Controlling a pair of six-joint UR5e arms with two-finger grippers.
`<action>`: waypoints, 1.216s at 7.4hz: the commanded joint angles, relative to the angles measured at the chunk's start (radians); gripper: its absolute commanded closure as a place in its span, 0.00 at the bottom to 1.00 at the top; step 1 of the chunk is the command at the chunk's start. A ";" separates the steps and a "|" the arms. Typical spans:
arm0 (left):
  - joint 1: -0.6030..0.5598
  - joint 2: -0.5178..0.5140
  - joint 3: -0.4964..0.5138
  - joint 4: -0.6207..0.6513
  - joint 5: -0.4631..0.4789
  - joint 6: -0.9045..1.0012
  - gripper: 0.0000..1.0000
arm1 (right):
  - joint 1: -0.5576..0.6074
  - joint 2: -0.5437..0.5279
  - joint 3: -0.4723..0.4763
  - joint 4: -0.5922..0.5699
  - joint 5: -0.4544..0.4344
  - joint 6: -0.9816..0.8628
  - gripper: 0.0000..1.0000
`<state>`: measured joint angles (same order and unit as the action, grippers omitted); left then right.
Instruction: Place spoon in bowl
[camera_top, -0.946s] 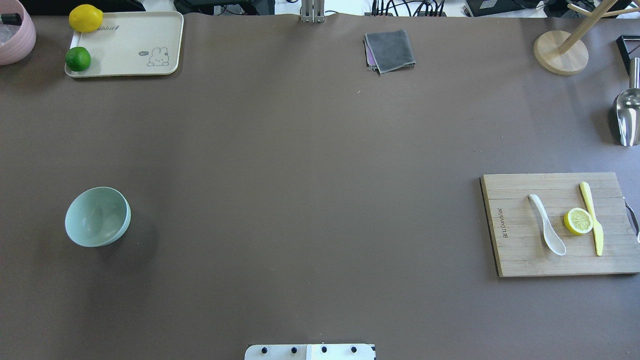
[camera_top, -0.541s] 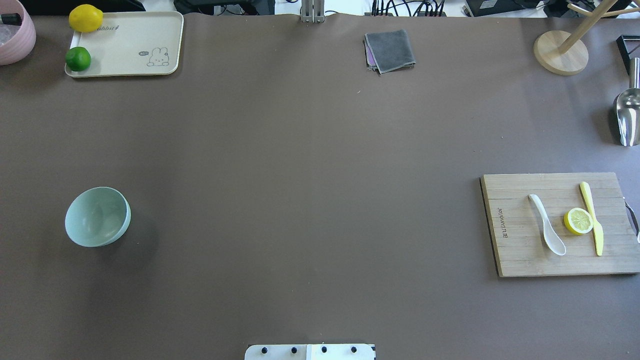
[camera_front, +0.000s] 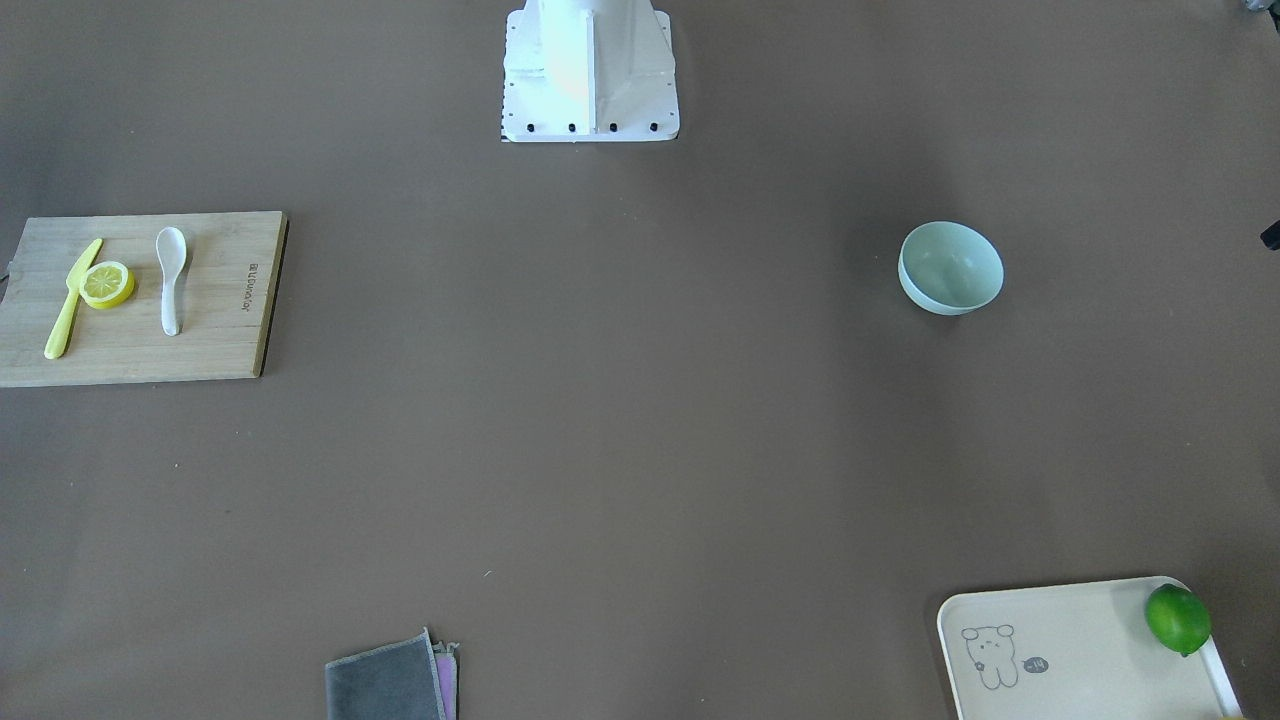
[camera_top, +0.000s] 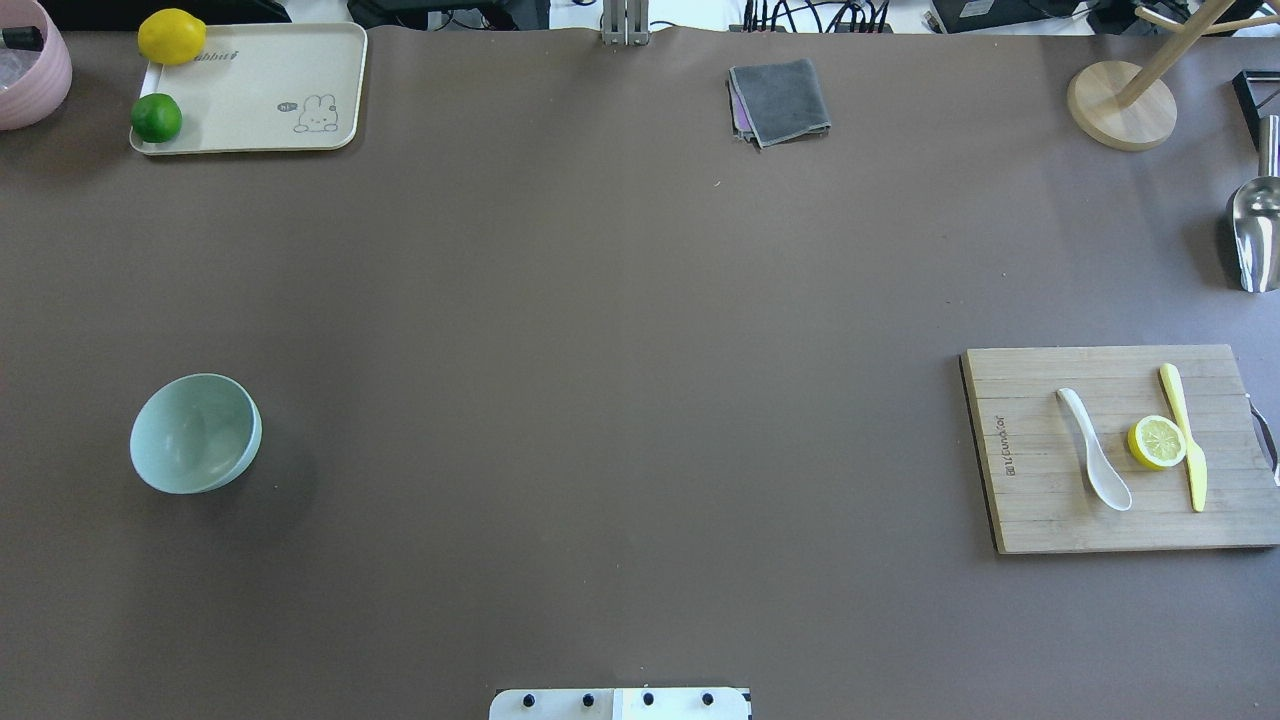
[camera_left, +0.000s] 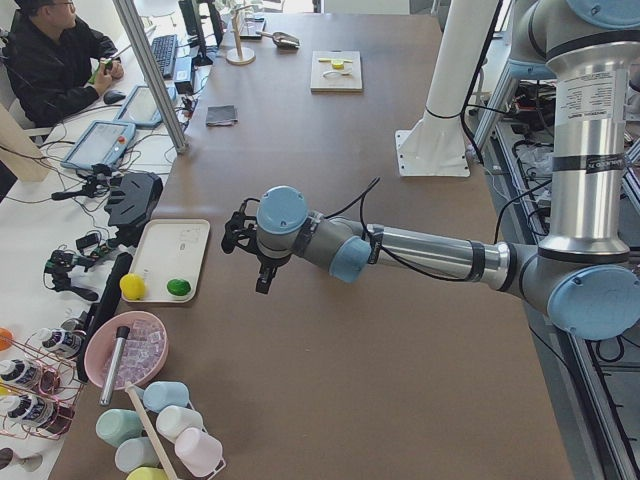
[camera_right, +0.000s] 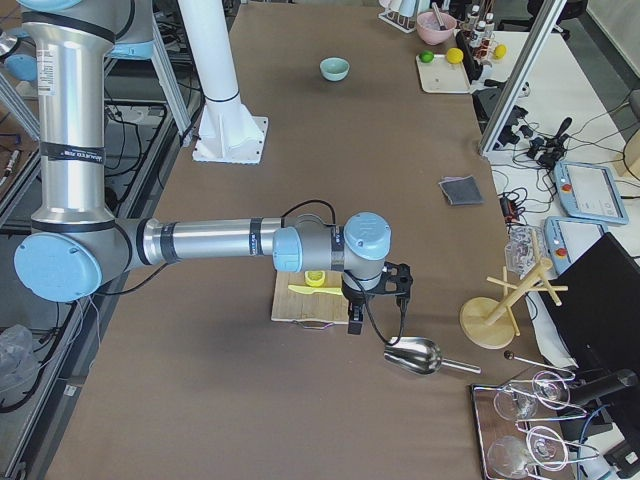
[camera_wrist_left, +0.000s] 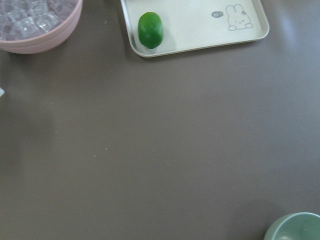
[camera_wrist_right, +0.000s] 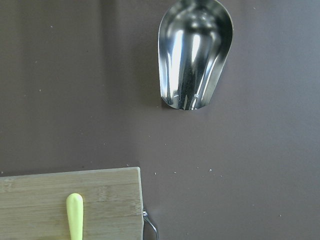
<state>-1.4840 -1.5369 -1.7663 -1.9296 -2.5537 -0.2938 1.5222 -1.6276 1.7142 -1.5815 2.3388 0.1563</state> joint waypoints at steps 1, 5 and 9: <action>0.112 -0.026 0.011 -0.123 -0.025 -0.268 0.02 | -0.004 0.000 0.004 0.000 0.001 0.000 0.00; 0.367 0.003 0.051 -0.296 0.163 -0.468 0.02 | -0.008 0.000 0.011 0.002 0.037 0.000 0.00; 0.545 0.006 0.068 -0.324 0.242 -0.512 0.02 | -0.011 0.009 0.010 0.002 0.037 0.002 0.00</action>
<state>-0.9873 -1.5331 -1.7018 -2.2512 -2.3168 -0.8006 1.5114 -1.6219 1.7255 -1.5800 2.3760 0.1572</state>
